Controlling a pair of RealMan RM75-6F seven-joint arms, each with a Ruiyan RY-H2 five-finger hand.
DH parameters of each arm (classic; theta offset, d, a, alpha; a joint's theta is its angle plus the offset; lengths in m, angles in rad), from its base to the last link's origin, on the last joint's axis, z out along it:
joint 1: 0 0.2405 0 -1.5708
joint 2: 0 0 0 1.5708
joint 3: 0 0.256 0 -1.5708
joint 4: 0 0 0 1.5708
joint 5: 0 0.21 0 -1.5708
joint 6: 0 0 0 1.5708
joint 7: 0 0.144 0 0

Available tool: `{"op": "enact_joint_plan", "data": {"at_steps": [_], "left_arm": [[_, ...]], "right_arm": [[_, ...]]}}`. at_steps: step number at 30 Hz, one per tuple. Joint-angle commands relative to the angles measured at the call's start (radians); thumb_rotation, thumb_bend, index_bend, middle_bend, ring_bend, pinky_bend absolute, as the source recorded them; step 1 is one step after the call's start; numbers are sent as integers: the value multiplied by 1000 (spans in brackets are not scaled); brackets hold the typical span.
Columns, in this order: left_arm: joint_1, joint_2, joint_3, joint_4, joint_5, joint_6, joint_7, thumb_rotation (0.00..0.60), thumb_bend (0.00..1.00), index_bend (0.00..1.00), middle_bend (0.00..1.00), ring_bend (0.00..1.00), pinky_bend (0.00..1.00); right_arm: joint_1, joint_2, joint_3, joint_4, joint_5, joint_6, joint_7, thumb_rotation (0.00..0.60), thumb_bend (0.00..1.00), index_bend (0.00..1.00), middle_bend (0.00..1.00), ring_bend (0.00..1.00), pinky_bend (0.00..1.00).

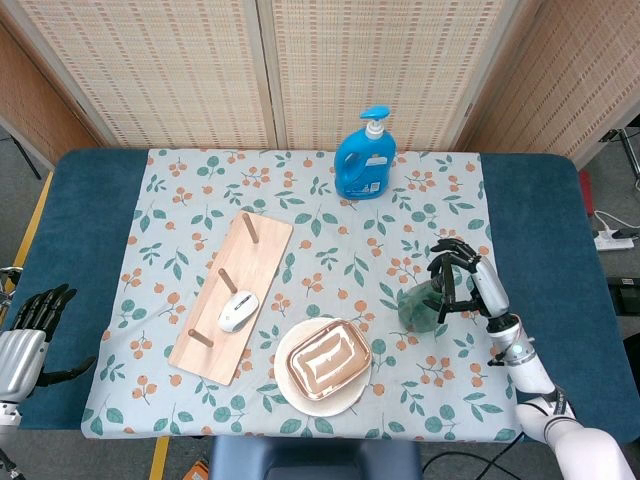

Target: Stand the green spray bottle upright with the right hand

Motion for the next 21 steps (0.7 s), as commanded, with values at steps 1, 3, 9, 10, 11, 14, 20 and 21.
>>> {"op": "enact_joint_plan", "data": {"at_steps": [1,3,9,10,11,14,20,21], "left_arm": [[0,0,0,0,0,0,0,600,143,0,0,0,31],[0,0,0,0,0,0,0,600,144,0,0,0,32],[0,0,0,0,0,0,0,600,143,0,0,0,32],[0,0,0,0,0,0,0,600,143,0,0,0,32],[0,0,0,0,0,0,0,600,143,0,0,0,32],[0,0,0,0,0,0,0,600,143,0,0,0,32],[0,0,0,0,0,0,0,600,143,0,0,0,32],[0,0,0,0,0,0,0,600,143,0,0,0,32]], "right_arm": [[1,0,-1,0,-2,-1,-2,600,0,432,602,270,225],[2,-1,-3,0,-4,-3,-6,600,0,412,602,266,225],[2,0,-3,-3,-5,-4,-11,600,0,381,595,252,225],[2,0,-2,-3,-4,-4,-12,600,0,381,593,249,225],[2,1,-1,-4,-4,-4,-13,600,0,381,591,247,225],[2,6,0,-8,-3,-2,-12,600,0,378,580,238,225],[-1,18,-2,-17,-6,0,-16,600,0,344,549,215,225],[-1,21,-3,-19,-7,-2,-19,600,0,336,542,210,225]]}}
